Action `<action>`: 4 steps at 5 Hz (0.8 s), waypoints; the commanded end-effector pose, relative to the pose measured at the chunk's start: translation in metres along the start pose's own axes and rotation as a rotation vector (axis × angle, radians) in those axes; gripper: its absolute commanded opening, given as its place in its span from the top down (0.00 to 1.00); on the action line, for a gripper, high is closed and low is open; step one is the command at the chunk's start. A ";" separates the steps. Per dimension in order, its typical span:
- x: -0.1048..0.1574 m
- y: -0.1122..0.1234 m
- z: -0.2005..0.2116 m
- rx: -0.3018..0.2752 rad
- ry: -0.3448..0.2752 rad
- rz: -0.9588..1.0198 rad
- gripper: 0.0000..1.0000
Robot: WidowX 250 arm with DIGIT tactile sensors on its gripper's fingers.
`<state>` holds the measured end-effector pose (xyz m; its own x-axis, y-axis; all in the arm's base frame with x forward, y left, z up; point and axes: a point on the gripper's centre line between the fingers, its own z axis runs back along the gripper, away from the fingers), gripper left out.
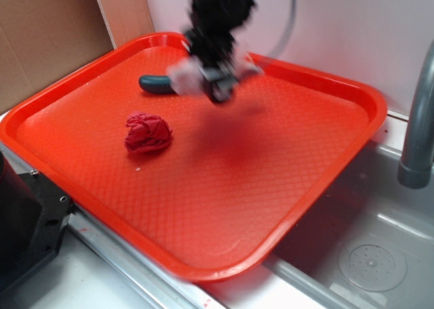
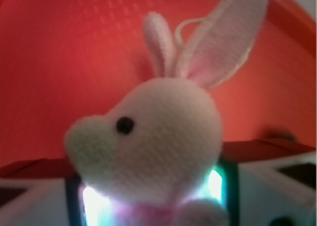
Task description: Grab the pink bunny.
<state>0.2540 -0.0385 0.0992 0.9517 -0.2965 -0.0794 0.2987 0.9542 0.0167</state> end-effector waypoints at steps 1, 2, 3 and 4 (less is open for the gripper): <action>-0.071 0.025 0.073 -0.037 -0.105 0.261 1.00; -0.103 0.023 0.083 -0.039 -0.108 0.298 1.00; -0.115 0.018 0.078 -0.044 -0.129 0.308 1.00; -0.111 0.024 0.079 -0.010 -0.107 0.355 1.00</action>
